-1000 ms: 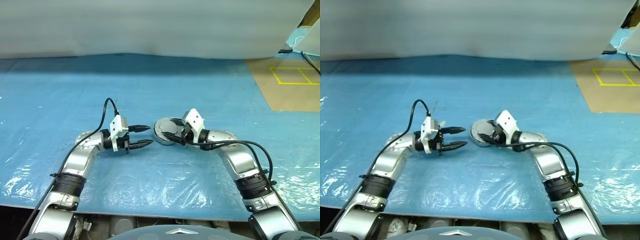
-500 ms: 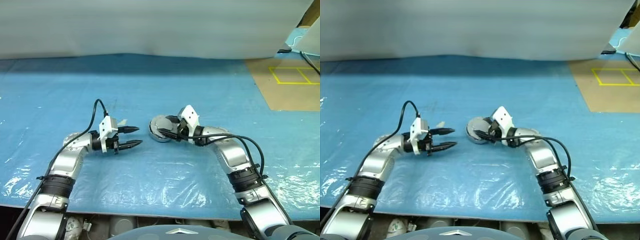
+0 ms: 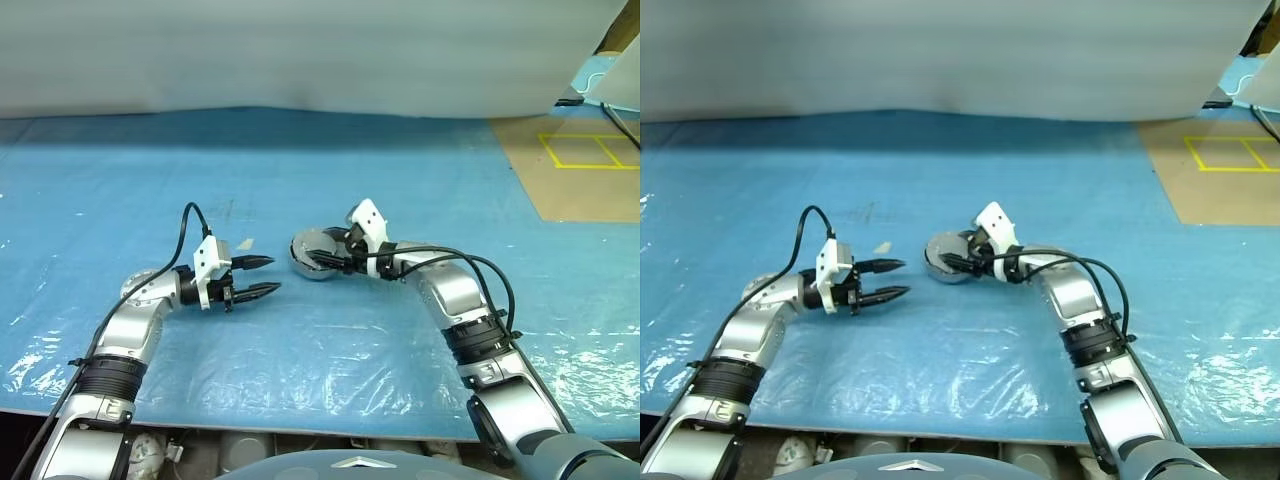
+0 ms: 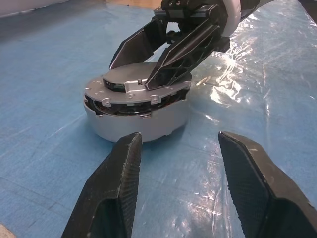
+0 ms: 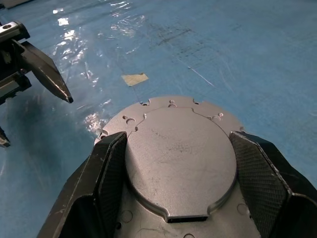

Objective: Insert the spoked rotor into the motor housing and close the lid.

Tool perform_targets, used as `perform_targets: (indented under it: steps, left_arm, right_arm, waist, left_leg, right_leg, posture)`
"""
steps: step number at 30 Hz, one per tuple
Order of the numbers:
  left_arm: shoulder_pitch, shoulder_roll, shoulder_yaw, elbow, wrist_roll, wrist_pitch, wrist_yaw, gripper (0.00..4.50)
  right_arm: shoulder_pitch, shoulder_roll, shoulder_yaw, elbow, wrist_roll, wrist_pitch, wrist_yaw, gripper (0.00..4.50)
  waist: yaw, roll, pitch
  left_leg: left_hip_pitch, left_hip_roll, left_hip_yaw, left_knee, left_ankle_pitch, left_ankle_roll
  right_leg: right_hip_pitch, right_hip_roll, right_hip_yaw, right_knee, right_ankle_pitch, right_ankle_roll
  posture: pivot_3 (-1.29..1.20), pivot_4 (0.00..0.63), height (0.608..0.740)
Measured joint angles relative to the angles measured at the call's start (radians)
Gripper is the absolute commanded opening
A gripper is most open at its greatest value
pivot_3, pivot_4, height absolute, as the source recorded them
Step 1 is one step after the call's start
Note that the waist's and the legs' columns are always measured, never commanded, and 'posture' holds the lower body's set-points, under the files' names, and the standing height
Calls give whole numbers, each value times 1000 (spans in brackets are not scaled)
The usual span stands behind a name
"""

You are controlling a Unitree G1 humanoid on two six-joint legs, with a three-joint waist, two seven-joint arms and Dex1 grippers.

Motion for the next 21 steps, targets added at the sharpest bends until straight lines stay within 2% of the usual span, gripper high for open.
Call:
perform_targets:
  steps: [8,21]
  left_arm:
    - [1,-11,-5,-10,0,1,7,2605]
    - [-29,-22,-22,7,3,1,0,2605]
  right_arm:
    - [-46,23,4,-5,-6,96,-66,2945]
    - [11,-124,31,-106,-8,-69,108,2945]
  waist:
    - [3,0,0]
    - [4,0,0]
  left_leg:
    - [2,0,1,0,0,0]
    - [-6,0,2,-1,0,0]
  right_leg:
    - [1,0,1,2,0,0]
    - [-5,0,0,-2,0,0]
  posture:
    - [0,150,740]
    - [0,150,740]
